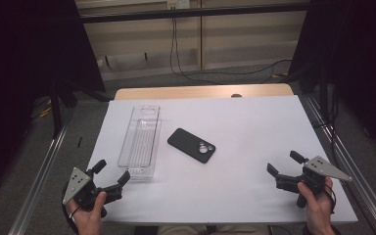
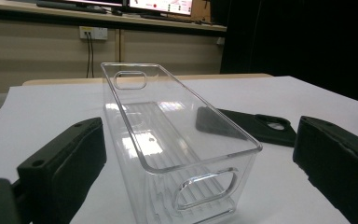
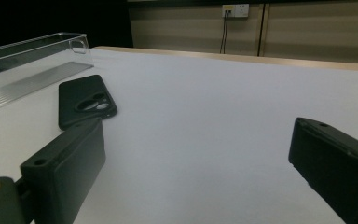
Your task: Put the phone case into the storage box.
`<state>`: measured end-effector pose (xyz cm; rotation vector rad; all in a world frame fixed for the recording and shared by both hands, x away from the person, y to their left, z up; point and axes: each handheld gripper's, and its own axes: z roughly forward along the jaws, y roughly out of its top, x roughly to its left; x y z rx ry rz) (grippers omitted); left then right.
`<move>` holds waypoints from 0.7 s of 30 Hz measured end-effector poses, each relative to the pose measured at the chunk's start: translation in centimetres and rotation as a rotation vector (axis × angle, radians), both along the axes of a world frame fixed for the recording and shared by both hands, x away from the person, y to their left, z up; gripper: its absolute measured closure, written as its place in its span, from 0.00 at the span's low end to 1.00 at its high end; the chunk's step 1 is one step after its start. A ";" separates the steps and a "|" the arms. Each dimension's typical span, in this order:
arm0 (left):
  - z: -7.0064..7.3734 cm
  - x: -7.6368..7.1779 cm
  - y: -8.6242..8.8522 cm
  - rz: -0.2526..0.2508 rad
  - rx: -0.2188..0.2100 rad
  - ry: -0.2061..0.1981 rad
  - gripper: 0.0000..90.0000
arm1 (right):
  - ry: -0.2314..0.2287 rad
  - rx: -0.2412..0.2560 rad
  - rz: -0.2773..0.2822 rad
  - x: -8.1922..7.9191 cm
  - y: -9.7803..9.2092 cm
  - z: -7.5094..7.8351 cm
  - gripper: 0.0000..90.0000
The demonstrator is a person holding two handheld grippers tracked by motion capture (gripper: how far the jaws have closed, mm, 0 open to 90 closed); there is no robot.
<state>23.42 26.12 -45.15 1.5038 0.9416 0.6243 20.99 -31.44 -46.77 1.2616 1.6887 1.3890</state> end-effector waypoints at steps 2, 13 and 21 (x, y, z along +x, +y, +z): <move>0.0 0.0 0.0 0.003 -0.001 0.001 0.03 | -0.001 0.000 -0.001 0.0 0.0 0.0 0.04; 0.1 -0.1 0.1 -0.008 -0.002 -0.005 0.03 | -0.001 -0.018 0.042 0.2 0.4 -0.2 0.01; 0.2 -0.8 0.2 -0.013 0.005 -0.016 0.03 | 0.014 -0.004 0.100 0.0 1.3 -0.1 0.01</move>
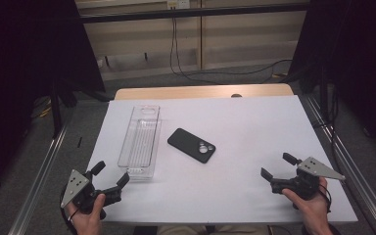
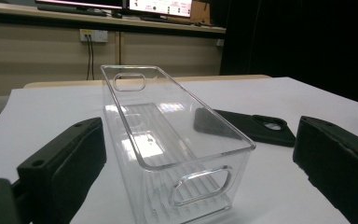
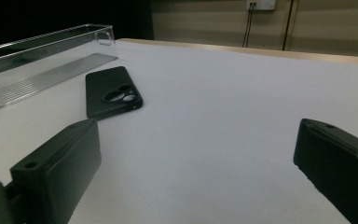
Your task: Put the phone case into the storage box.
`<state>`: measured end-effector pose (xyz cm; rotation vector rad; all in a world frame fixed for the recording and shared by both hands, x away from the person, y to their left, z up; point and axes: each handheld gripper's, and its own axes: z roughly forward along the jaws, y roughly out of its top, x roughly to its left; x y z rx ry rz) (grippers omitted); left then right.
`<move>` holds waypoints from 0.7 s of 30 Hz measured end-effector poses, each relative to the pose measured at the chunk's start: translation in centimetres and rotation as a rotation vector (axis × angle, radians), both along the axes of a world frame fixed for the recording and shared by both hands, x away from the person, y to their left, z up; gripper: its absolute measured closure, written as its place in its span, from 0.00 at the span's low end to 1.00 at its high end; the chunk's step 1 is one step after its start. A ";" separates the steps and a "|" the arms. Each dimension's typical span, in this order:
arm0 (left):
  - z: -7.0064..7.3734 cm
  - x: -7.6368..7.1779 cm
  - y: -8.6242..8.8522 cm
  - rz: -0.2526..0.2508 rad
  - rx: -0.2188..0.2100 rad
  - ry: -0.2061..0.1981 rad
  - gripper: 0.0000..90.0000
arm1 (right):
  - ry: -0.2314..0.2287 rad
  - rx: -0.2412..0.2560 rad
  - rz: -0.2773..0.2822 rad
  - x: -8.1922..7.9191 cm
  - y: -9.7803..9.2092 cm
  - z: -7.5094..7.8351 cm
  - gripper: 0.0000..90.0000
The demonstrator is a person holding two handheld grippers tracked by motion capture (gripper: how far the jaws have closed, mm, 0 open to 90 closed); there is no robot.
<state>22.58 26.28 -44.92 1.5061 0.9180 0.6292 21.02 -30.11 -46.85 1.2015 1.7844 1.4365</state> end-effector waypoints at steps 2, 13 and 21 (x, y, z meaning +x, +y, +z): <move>0.0 0.0 0.1 -0.004 -0.005 0.001 0.03 | 0.007 0.000 0.020 0.0 0.4 0.0 0.02; -0.2 0.2 -0.1 -0.011 -0.002 0.010 0.03 | 0.025 -0.023 0.152 0.5 2.3 0.7 0.21; -0.1 0.0 -0.2 -0.008 0.010 0.014 0.03 | 0.066 -0.054 0.218 1.3 3.5 1.5 0.42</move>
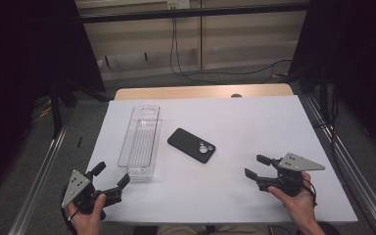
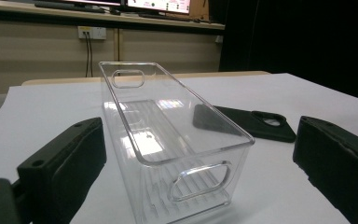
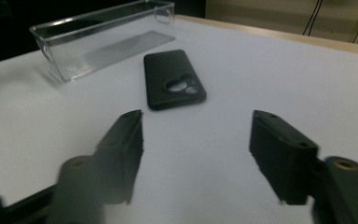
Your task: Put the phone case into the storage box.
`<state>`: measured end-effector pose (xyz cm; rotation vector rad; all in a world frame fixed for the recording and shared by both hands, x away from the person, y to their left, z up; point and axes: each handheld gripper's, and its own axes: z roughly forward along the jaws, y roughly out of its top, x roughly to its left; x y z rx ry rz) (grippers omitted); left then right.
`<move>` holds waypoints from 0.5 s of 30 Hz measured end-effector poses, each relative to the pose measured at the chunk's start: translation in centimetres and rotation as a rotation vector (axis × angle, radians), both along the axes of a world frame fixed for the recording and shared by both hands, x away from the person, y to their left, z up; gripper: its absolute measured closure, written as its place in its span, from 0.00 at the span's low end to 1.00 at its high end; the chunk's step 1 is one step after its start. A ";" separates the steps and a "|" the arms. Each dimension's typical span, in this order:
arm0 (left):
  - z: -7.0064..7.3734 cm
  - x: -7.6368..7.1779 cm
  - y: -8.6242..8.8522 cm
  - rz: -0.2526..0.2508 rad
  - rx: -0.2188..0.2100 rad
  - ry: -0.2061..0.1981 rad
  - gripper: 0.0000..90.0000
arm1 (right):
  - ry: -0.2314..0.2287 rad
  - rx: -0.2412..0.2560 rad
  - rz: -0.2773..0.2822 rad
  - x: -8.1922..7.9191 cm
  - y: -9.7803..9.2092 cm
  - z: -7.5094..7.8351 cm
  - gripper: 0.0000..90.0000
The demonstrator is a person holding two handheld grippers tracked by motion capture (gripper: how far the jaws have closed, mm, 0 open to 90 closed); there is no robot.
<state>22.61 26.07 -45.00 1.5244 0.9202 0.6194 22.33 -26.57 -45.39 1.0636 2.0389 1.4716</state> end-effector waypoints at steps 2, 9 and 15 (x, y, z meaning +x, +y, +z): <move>0.0 -0.1 0.0 -0.023 0.013 0.001 0.03 | 0.003 -0.007 0.011 0.1 0.1 0.0 0.45; 0.0 -0.1 0.0 -0.014 0.015 -0.002 0.03 | 0.014 -0.004 0.068 1.0 1.4 0.2 0.59; 0.0 -0.2 0.1 -0.008 0.000 -0.004 0.03 | 0.003 0.003 0.105 2.2 2.7 0.6 0.76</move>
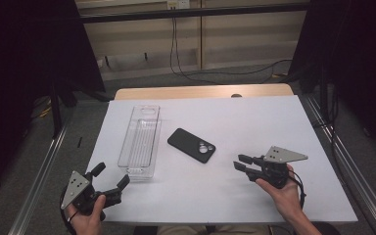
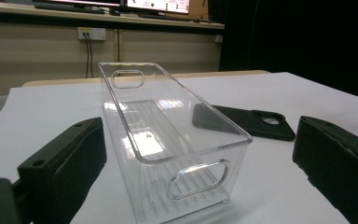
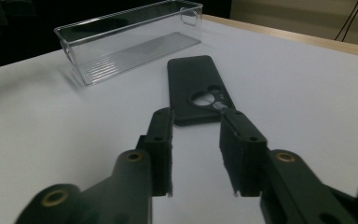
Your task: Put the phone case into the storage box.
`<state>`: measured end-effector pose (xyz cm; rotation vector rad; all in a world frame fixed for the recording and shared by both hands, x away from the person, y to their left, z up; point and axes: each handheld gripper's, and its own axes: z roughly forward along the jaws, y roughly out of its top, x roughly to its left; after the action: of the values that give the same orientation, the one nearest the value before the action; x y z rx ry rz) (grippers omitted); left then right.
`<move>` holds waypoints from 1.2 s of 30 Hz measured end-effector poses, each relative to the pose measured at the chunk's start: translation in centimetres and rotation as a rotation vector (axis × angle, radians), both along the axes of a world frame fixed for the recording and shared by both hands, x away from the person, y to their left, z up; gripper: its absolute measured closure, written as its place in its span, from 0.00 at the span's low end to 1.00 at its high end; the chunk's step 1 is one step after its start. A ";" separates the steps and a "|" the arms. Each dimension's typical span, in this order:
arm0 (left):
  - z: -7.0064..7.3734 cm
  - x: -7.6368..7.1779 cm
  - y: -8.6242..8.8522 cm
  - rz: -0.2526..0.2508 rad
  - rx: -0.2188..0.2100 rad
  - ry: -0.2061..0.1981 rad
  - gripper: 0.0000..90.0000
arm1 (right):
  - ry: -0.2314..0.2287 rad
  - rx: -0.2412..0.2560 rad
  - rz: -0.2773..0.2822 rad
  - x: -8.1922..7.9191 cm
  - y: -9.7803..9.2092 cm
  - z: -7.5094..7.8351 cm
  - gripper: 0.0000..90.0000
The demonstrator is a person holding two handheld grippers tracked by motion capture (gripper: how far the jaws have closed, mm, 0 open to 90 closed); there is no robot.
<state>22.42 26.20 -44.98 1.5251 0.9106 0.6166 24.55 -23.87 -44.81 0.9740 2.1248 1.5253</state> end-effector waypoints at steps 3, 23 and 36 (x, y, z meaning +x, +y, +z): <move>0.0 0.0 0.0 -0.004 0.004 -0.001 0.03 | -0.001 0.002 0.011 0.6 0.5 0.2 0.81; 0.0 0.1 0.2 -0.006 0.018 -0.001 0.03 | 0.087 -0.035 0.182 4.9 5.7 0.7 1.00; 0.0 0.1 0.3 -0.005 0.020 0.001 0.03 | 0.233 -0.141 0.321 6.9 9.9 0.1 1.00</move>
<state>22.51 26.47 -45.02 1.5455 0.9029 0.6233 31.45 -13.94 -44.71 0.8262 2.6193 1.4309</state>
